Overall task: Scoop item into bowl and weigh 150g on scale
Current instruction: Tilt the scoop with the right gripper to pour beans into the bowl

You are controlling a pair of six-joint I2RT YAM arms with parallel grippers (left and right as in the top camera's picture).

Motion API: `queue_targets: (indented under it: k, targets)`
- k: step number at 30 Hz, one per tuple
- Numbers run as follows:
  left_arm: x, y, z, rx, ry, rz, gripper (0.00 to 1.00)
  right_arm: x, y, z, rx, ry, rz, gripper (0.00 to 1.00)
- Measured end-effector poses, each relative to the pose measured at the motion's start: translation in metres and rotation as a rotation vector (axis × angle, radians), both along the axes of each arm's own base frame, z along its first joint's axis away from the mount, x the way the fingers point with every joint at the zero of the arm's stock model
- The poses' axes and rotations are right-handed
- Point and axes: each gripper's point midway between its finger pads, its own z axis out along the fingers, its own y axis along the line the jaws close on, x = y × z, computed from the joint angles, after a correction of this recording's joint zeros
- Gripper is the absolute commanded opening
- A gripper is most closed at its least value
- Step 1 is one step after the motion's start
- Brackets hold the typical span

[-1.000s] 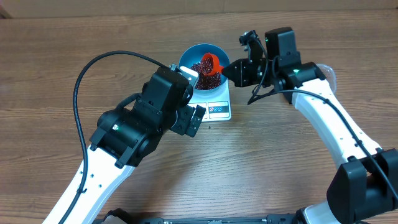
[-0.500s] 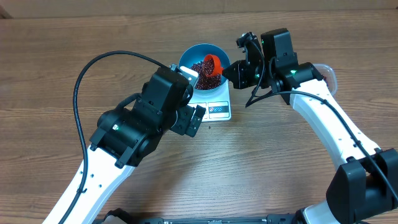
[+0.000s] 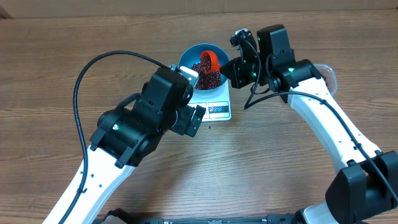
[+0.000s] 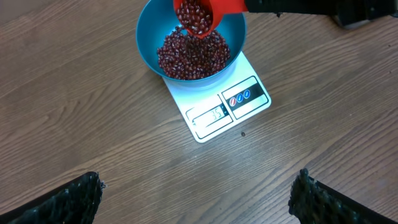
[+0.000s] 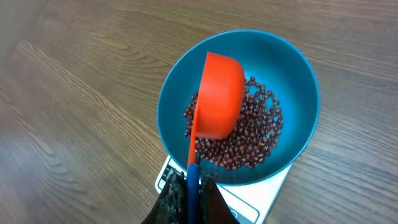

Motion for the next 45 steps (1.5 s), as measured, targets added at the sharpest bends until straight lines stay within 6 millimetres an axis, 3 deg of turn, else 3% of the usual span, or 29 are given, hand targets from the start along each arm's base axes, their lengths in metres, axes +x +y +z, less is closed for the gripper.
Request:
queue_targets:
  k: [7, 15, 29, 35, 45]
  targets:
    - [0.0, 0.0, 0.0, 0.0, 0.0, 0.0, 1.0, -0.008, 0.001, -0.007, -0.058, -0.009, 0.054, 0.04]
    - [0.0, 0.0, 0.0, 0.0, 0.0, 0.0, 1.0, -0.002, -0.006, -0.011, -0.106, -0.017, -0.008, 0.04]
    - [0.0, 0.0, 0.0, 0.0, 0.0, 0.0, 1.0, -0.001, -0.008, -0.012, -0.117, -0.015, -0.02, 0.04]
    - [0.0, 0.0, 0.0, 0.0, 0.0, 0.0, 1.0, -0.009, 0.002, -0.008, -0.089, -0.031, 0.074, 0.04]
    - [0.0, 0.0, 0.0, 0.0, 0.0, 0.0, 1.0, -0.005, -0.004, -0.008, -0.105, -0.031, 0.025, 0.04]
